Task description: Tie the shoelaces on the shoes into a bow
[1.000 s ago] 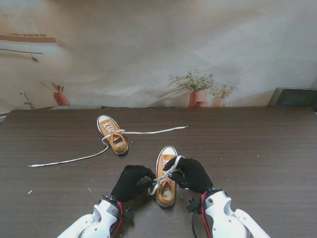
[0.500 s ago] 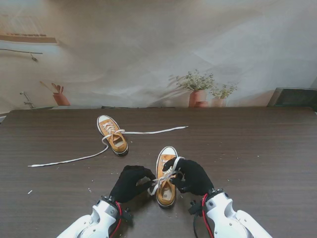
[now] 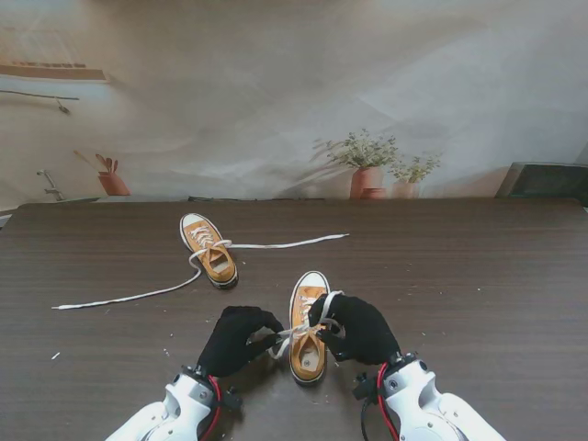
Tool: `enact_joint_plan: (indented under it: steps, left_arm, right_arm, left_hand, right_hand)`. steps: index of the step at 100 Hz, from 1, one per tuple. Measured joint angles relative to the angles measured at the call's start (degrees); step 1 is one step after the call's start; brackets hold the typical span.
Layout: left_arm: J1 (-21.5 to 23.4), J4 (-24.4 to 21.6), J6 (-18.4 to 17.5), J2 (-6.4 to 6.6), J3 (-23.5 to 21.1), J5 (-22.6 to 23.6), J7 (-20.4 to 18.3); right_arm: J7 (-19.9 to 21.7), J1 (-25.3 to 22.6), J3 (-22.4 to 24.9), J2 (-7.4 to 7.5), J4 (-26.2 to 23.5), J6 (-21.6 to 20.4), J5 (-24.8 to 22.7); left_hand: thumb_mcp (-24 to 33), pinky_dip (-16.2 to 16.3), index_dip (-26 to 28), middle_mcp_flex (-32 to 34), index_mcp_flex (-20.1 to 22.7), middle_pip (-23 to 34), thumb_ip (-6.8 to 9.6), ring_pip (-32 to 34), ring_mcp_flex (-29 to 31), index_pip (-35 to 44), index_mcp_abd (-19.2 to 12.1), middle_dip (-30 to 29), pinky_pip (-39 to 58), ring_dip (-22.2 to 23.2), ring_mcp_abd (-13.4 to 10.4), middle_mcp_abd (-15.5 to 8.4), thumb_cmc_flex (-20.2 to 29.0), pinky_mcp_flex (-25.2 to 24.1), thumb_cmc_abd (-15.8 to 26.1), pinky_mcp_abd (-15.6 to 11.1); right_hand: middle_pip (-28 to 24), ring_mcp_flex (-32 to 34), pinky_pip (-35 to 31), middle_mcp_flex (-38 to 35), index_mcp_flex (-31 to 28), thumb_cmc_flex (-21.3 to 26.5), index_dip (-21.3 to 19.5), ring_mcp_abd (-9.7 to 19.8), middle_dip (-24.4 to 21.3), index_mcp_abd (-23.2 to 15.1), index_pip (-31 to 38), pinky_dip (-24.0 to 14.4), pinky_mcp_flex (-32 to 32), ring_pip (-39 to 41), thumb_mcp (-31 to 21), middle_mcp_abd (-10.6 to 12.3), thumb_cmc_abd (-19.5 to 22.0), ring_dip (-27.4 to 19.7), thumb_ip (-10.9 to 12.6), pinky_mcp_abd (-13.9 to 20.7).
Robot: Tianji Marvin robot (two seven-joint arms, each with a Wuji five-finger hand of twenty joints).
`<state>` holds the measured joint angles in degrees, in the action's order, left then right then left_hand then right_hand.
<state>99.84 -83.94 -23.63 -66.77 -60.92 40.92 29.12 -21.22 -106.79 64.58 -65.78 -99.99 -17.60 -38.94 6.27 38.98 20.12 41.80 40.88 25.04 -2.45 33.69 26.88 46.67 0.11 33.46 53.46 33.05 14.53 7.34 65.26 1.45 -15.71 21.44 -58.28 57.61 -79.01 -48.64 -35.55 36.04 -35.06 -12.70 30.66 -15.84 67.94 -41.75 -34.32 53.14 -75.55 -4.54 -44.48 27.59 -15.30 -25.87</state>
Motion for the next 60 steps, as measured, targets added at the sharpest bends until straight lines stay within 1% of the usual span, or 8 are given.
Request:
enact_joint_plan:
  steps: [4, 15, 29, 38, 48, 53, 57, 60]
  left_arm:
    - [0.2, -0.1, 0.0, 0.0, -0.2, 0.0, 0.0]
    - [0.5, -0.4, 0.0, 0.05, -0.6, 0.0, -0.1]
    - [0.8, -0.6, 0.0, 0.12, -0.9, 0.3, 0.0]
    - [0.9, -0.6, 0.4, 0.19, -1.0, 1.1, 0.6]
    - [0.9, -0.6, 0.9, 0.27, -1.0, 1.7, 1.0]
    - [0.9, -0.6, 0.9, 0.33, -1.0, 1.6, 0.7]
    - [0.9, -0.7, 0.9, 0.37, -1.0, 1.0, -0.2]
    - [0.8, -0.9, 0.9, 0.39, -1.0, -0.3, -1.4]
  right_arm:
    - [0.0, 0.0, 0.0, 0.0, -0.1, 0.0, 0.0]
    - [0.0, 0.0, -0.1, 0.0, -0.2, 0.0, 0.0]
    - [-0.6, 0.2, -0.7, -0.02, 0.0, 0.1, 0.0]
    - [-0.7, 0.4, -0.8, -0.05, 0.2, 0.1, 0.0]
    - [-0.7, 0.4, -0.9, -0.06, 0.3, 0.1, 0.1]
    - [-0.7, 0.5, -0.9, -0.06, 0.4, 0.0, 0.2]
    - [-0.7, 0.5, -1.0, -0.06, 0.4, 0.0, 0.2]
    - [-0.7, 0.5, -1.1, -0.06, 0.5, -0.1, 0.2]
  left_hand:
    - [0.0, 0.0, -0.3, 0.0, 0.0, 0.0, 0.03, 0.0, 0.0, -0.5, 0.0, 0.0, 0.0, 0.0, 0.0, 0.0, 0.0, 0.0, 0.0, 0.0]
    - [0.0, 0.0, -0.8, 0.0, 0.1, 0.0, 0.43, 0.0, 0.2, -1.1, 0.0, 0.0, 0.0, 0.0, 0.0, 0.0, 0.0, 0.0, 0.0, 0.0]
    - [-0.1, 0.0, -1.3, 3.6, 0.2, 0.4, 0.45, 1.5, 3.6, -1.3, 0.0, 0.0, 0.0, 0.0, 0.1, 0.0, 0.0, 1.2, 0.0, 0.0]
    - [-0.1, 0.0, -1.3, 6.5, 0.2, 1.6, 0.46, 3.4, 5.6, -0.4, 0.0, 3.2, 1.0, 0.0, 0.1, 0.0, 0.0, 2.3, 0.0, 0.0]
    - [-0.1, 0.0, 2.6, 7.9, -0.1, 4.6, 0.46, 7.1, 8.0, 2.4, 0.0, 9.4, 2.3, 0.4, -0.1, 0.0, 0.0, 3.0, 0.0, 0.0]
    - [-0.8, 0.0, 5.5, 7.9, -1.7, 6.7, 0.47, 8.4, 7.8, 4.4, 0.0, 11.5, 2.8, 1.0, -0.1, 0.1, 0.1, 3.0, 0.6, 0.0]
    - [-1.3, 0.0, 7.7, 7.3, -3.3, 8.4, 0.47, 9.2, 7.8, 5.5, 0.1, 12.5, 2.8, 1.3, -0.2, 1.3, 0.6, 3.0, 1.4, 0.0]
    - [-1.9, 0.0, 9.4, 6.3, -4.2, 9.6, 0.47, 10.0, 7.7, 6.7, 0.3, 13.2, 2.8, 1.6, -0.2, 1.5, 0.6, 3.0, 1.7, 0.0]
  right_hand:
    - [-0.6, 0.7, -1.1, -1.0, 0.0, 1.3, 0.7, 0.0, 0.8, -0.2, 0.0, -0.2, -0.5, 1.5, 0.0, 0.2, 0.6, 0.2, 0.0, 0.0]
    - [-3.3, 3.1, -5.5, -4.5, -4.3, 2.4, 1.9, 0.1, 3.0, -0.2, 0.5, -1.4, -4.3, 6.2, 0.6, 1.2, 2.1, 1.6, 0.0, 0.6]
    - [-5.7, 7.1, -10.1, -9.0, -6.5, 2.4, 2.2, 0.6, 5.6, 0.0, 0.5, -2.1, -9.4, 11.2, 0.6, 1.4, 1.6, 2.3, 0.0, 0.8]
    - [-5.7, 7.9, -10.8, -10.2, -7.9, 2.4, 2.7, 0.6, 5.7, 0.2, 0.4, -2.1, -10.5, 11.4, 0.5, 1.4, 1.0, 2.3, 0.0, 0.8]
    - [-5.7, 7.9, -10.8, -10.2, -7.9, 2.4, 2.7, 0.6, 5.7, 0.3, 0.4, -2.2, -10.6, 11.5, 0.5, 1.4, 0.9, 2.3, 0.0, 0.8]
    - [-5.7, 7.9, -10.8, -10.2, -7.9, 2.4, 2.7, 0.6, 5.8, 0.3, 0.4, -2.2, -10.7, 11.9, 0.5, 1.4, 0.9, 2.3, 0.0, 0.8]
    - [-5.7, 7.9, -10.8, -10.2, -7.9, 2.4, 2.7, 0.6, 5.8, 0.3, 0.4, -2.2, -10.7, 11.9, 0.5, 1.4, 0.9, 2.3, 0.0, 0.8]
    - [-5.7, 7.9, -10.8, -10.2, -7.9, 2.4, 2.7, 0.6, 6.3, 0.3, 0.4, -2.2, -10.7, 11.9, 0.5, 1.4, 0.9, 2.3, 0.0, 0.8]
